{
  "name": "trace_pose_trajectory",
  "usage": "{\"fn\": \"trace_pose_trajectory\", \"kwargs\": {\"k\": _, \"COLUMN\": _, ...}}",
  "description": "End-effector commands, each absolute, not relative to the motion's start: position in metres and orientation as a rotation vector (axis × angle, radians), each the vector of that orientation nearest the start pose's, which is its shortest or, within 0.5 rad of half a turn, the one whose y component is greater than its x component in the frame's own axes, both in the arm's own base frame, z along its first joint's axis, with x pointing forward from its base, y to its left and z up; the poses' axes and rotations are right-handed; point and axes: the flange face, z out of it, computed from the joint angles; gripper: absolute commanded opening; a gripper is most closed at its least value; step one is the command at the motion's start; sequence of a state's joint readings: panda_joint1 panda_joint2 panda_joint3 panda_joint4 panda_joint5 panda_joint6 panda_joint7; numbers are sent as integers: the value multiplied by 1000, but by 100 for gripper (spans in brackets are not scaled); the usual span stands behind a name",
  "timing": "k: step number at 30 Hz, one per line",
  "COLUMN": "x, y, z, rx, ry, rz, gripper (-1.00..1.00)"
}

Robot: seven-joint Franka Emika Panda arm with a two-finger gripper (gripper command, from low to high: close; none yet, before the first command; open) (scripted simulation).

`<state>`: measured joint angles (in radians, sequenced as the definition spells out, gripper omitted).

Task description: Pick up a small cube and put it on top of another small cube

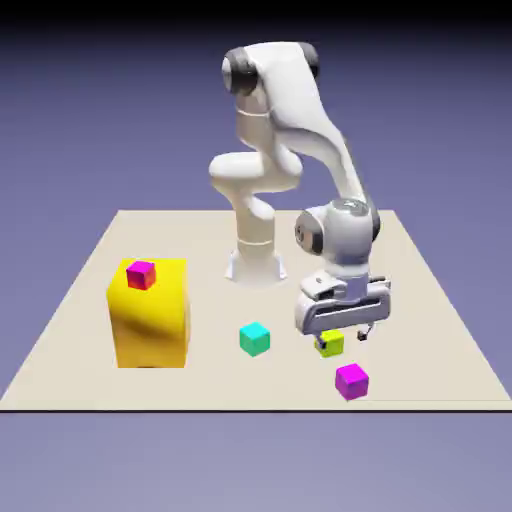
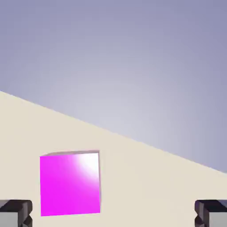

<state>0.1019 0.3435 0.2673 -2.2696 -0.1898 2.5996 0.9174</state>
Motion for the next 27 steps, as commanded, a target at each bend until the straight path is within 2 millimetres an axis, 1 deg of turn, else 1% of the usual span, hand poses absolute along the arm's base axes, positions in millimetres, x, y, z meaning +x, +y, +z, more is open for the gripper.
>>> {"fn": "trace_pose_trajectory", "kwargs": {"k": 1, "x": 497, "y": 208, "z": 199, "rx": -3096, "ry": 611, "rz": 30, "gripper": 0}}
{"fn": "trace_pose_trajectory", "kwargs": {"k": 3, "x": 497, "y": 210, "z": 196, "rx": -3099, "ry": 608, "rz": 40, "gripper": 0}}
{"fn": "trace_pose_trajectory", "kwargs": {"k": 7, "x": 497, "y": 210, "z": 136, "rx": -3099, "ry": 608, "rz": 40, "gripper": 0}}
{"fn": "trace_pose_trajectory", "kwargs": {"k": 8, "x": 496, "y": 209, "z": 126, "rx": -3099, "ry": 607, "rz": 40, "gripper": 0}}
{"fn": "trace_pose_trajectory", "kwargs": {"k": 9, "x": 496, "y": 209, "z": 126, "rx": -3099, "ry": 607, "rz": 40, "gripper": -100}}
{"fn": "trace_pose_trajectory", "kwargs": {"k": 10, "x": 496, "y": 209, "z": 126, "rx": -3099, "ry": 607, "rz": 40, "gripper": -100}}
{"fn": "trace_pose_trajectory", "kwargs": {"k": 14, "x": 498, "y": 210, "z": 187, "rx": -3099, "ry": 608, "rz": 40, "gripper": -100}}
{"fn": "trace_pose_trajectory", "kwargs": {"k": 15, "x": 495, "y": 204, "z": 198, "rx": -3106, "ry": 607, "rz": 36, "gripper": -100}}
{"fn": "trace_pose_trajectory", "kwargs": {"k": 18, "x": 480, "y": 157, "z": 212, "rx": -3147, "ry": 605, "rz": 11, "gripper": -100}}
{"fn": "trace_pose_trajectory", "kwargs": {"k": 21, "x": 460, "y": 113, "z": 226, "rx": -3170, "ry": 610, "rz": -1, "gripper": -100}}
{"fn": "trace_pose_trajectory", "kwargs": {"k": 24, "x": 435, "y": 73, "z": 239, "rx": -3175, "ry": 619, "rz": -1, "gripper": -100}}
{"fn": "trace_pose_trajectory", "kwargs": {"k": 27, "x": 405, "y": 39, "z": 248, "rx": -3162, "ry": 625, "rz": 9, "gripper": -100}}
